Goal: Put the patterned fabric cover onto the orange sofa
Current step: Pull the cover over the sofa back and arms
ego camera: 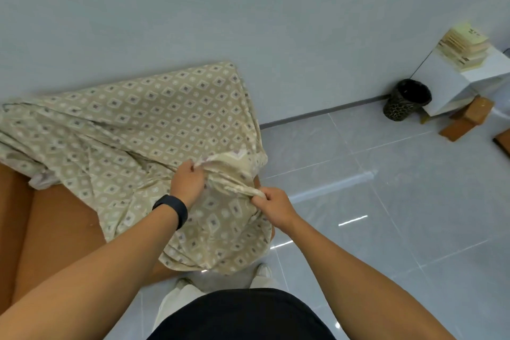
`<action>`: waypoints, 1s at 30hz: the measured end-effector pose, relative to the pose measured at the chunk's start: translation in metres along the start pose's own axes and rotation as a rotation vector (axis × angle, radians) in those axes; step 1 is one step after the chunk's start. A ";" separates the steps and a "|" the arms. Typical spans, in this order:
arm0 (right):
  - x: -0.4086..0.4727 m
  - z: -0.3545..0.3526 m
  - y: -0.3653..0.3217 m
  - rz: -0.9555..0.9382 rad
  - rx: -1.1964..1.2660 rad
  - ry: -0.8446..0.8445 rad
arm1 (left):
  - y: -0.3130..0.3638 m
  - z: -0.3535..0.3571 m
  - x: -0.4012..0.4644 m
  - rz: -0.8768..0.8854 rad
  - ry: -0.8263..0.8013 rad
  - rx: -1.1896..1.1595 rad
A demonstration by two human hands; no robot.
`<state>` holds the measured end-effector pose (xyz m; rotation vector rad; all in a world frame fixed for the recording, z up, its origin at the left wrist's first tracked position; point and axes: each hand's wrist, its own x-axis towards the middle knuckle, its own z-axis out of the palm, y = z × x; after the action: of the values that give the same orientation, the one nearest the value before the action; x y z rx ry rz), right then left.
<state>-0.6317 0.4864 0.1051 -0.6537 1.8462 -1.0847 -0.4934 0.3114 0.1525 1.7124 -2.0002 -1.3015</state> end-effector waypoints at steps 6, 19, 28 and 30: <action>-0.020 -0.003 0.020 0.112 -0.072 0.083 | -0.027 0.032 -0.015 -0.132 -0.273 0.259; -0.042 -0.002 0.021 0.010 -0.116 -0.177 | -0.003 0.065 -0.031 -0.146 -0.442 -0.146; -0.016 0.022 0.002 -0.050 -0.295 -0.256 | -0.013 0.036 -0.039 -0.343 -0.430 -0.757; -0.010 0.039 -0.003 -0.095 -0.441 -0.353 | -0.020 0.026 -0.034 -0.338 -0.431 -0.796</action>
<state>-0.5928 0.4764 0.1020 -1.1211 1.7598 -0.5676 -0.4861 0.3547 0.1356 1.4579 -1.0591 -2.3243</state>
